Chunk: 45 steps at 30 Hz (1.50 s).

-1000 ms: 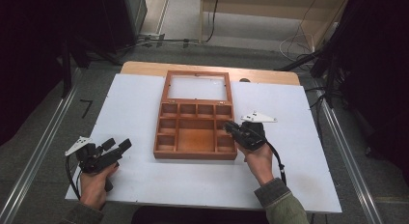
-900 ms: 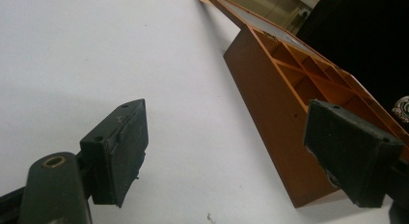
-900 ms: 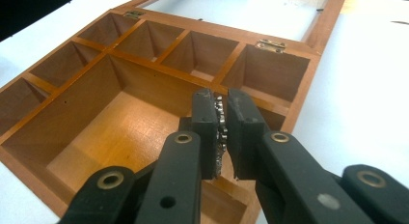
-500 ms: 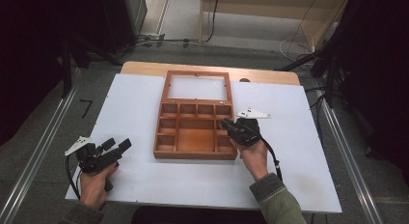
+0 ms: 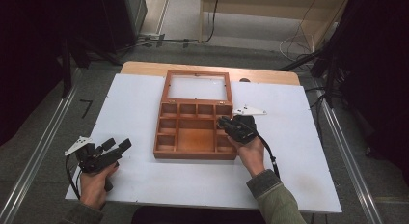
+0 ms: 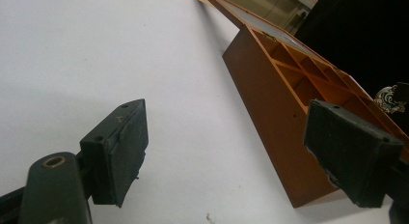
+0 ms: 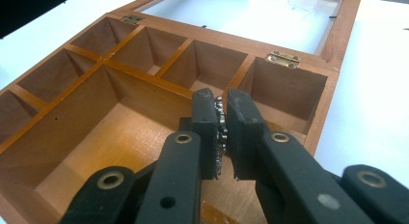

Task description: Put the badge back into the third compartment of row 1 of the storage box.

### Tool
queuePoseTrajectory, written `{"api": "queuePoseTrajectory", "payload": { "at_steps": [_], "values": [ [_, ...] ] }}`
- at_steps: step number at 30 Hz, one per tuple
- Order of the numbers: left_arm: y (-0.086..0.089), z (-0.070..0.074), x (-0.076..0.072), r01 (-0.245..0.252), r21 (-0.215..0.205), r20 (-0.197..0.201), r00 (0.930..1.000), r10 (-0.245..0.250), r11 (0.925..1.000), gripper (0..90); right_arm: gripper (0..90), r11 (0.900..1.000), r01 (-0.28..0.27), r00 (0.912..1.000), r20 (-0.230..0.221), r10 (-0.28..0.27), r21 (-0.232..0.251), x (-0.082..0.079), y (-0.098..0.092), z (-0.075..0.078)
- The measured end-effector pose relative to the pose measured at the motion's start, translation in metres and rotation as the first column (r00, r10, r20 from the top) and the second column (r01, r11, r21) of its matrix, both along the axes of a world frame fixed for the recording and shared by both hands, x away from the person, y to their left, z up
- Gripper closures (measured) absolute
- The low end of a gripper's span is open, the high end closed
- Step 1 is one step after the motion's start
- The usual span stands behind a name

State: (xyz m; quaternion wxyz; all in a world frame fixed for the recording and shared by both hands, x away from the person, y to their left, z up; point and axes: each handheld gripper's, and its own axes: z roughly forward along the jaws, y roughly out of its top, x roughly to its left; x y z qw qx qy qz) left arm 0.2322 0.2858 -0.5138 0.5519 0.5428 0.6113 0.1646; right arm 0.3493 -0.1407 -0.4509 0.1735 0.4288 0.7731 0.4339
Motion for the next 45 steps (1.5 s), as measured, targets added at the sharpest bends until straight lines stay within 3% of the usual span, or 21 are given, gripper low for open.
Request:
{"api": "queuePoseTrajectory", "payload": {
  "at_steps": [30, 45],
  "values": [
    [0.002, 0.0, 0.0, -0.001, -0.002, 0.004, 1.0, 0.001, 1.0, 16.3, 80.4, 1.0, 0.001, 1.0, 0.007, -0.001, -0.002, 0.021, 0.019, 0.009],
    [0.001, 0.0, 0.0, 0.005, -0.001, 0.004, 1.0, -0.005, 1.0, 16.3, 80.3, 1.0, 0.005, 1.0, -0.007, -0.005, -0.012, 0.037, 0.032, 0.004]
  ]
}}
